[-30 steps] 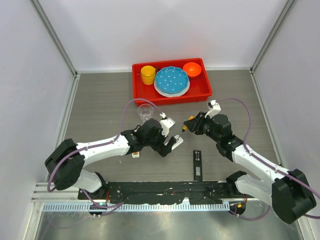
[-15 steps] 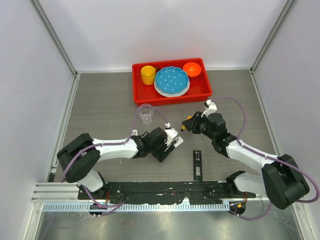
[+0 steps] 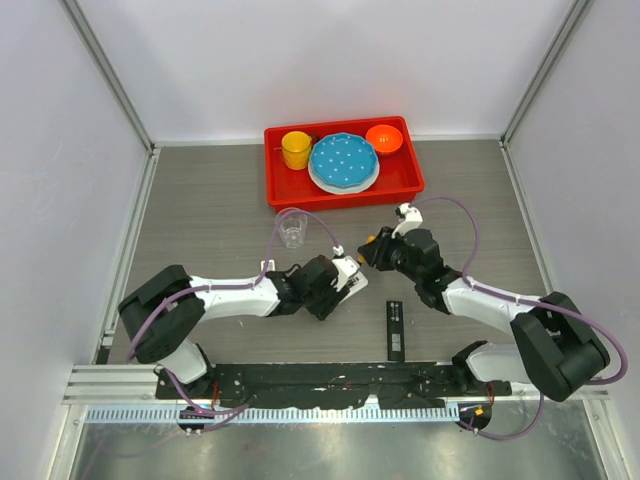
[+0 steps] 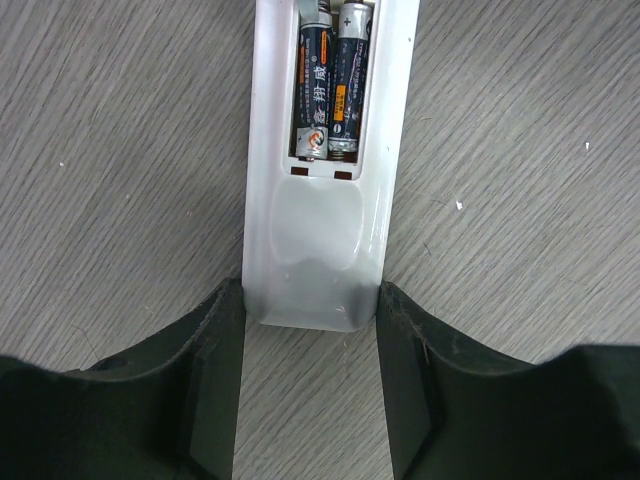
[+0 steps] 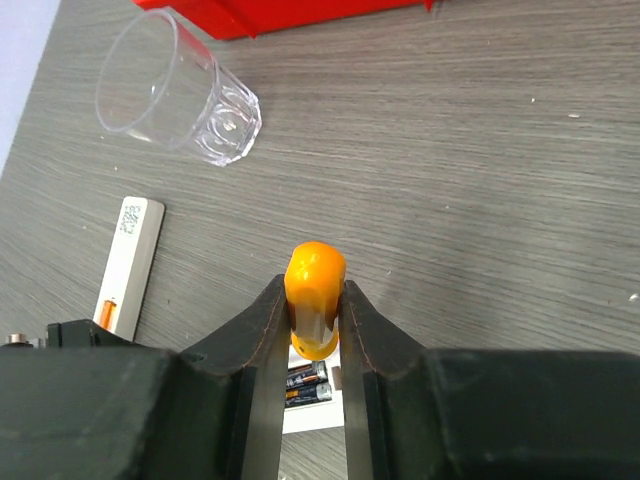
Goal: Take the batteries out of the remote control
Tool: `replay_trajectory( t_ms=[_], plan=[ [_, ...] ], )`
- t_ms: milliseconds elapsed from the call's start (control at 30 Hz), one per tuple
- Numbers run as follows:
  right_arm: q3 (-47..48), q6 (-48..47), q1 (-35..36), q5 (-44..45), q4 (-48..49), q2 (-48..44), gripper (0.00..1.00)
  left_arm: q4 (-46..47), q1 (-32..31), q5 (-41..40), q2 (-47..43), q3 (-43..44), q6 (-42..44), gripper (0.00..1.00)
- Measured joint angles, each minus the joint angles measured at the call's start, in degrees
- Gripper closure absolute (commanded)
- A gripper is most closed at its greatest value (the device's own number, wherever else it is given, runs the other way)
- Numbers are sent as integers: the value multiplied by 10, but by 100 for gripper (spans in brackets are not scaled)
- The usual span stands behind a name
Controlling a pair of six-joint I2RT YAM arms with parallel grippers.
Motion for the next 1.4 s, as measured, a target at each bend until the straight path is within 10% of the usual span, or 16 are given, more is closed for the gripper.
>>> replay_trajectory(
  t_ms=[767, 1400],
  plan=[
    [49, -102, 150, 239, -46, 26, 99, 3, 0, 0, 0, -1, -2, 100],
    [49, -62, 144, 208, -46, 29, 99, 12, 0, 0, -2, -8, -7, 100]
  ],
)
